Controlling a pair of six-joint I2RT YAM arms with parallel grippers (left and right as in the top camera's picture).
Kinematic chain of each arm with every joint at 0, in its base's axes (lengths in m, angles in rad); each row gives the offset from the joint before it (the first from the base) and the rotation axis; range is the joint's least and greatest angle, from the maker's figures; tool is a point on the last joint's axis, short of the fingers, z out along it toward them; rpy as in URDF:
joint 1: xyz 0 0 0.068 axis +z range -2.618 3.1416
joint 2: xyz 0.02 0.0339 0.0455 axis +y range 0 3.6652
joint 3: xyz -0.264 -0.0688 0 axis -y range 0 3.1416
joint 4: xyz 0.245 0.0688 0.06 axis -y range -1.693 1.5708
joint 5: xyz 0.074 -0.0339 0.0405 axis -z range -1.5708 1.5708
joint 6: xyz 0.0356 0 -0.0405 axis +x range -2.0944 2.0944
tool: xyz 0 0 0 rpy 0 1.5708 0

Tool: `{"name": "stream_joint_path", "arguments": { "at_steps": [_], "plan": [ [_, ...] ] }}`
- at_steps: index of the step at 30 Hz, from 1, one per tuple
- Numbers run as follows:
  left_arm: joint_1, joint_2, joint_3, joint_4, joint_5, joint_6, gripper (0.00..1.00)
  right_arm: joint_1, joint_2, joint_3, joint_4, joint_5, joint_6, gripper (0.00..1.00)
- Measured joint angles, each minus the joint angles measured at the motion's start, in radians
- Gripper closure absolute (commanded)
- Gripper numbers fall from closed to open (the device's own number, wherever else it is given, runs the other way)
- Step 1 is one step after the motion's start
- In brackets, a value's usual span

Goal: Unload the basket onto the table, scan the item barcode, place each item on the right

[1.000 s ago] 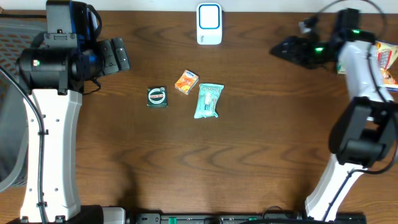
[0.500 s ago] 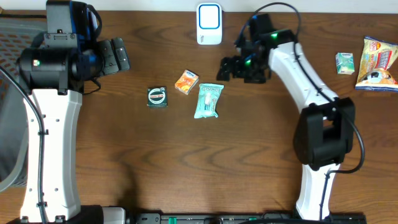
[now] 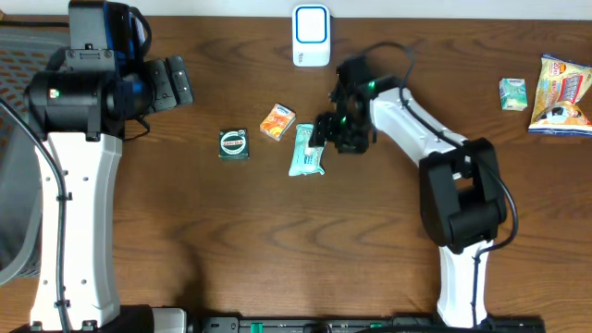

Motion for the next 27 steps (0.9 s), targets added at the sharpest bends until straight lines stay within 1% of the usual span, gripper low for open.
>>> {"name": "stream_joint_path", "arguments": {
  "at_steps": [1,2,4,5,6,7,8,15,17,19,22,27],
  "plan": [
    [0.000,0.000,0.000,0.000,0.000,0.000,0.02,0.005,0.000,-0.022,0.028,-0.026,0.004,0.30],
    [0.000,0.000,0.000,0.000,0.000,0.000,0.02,0.007,-0.004,-0.036,0.053,-0.047,0.008,0.32],
    [0.000,0.000,0.000,0.000,0.000,0.000,0.02,0.014,-0.006,-0.057,0.102,-0.075,0.014,0.52],
    [0.000,0.000,0.000,0.000,0.000,0.000,0.02,0.018,-0.006,-0.073,0.129,-0.087,0.019,0.67],
    [0.000,0.000,0.000,0.000,0.000,0.000,0.02,0.020,-0.007,-0.087,0.146,-0.100,0.025,0.78],
    [0.000,0.000,0.000,0.000,0.000,0.000,0.02,0.021,-0.007,-0.101,0.157,-0.103,0.030,0.92],
    [0.000,0.000,0.000,0.000,0.000,0.000,0.02,0.023,-0.007,-0.113,0.161,-0.111,0.033,0.99],
    [0.000,0.000,0.000,0.000,0.000,0.000,0.02,0.015,-0.010,-0.118,0.132,-0.125,0.032,0.99],
    [0.000,0.000,0.000,0.000,0.000,0.000,0.02,0.008,-0.014,-0.110,0.087,-0.111,0.018,0.99],
    [0.000,0.000,0.000,0.000,0.000,0.000,0.02,0.000,-0.019,-0.082,-0.009,-0.048,0.005,0.99],
    [0.000,0.000,0.000,0.000,0.000,0.000,0.03,-0.010,-0.033,-0.025,-0.144,0.144,-0.002,0.99],
    [0.000,0.000,0.000,0.000,0.000,0.000,0.02,0.010,-0.066,0.053,-0.285,0.578,0.003,0.99]
  ]
}}
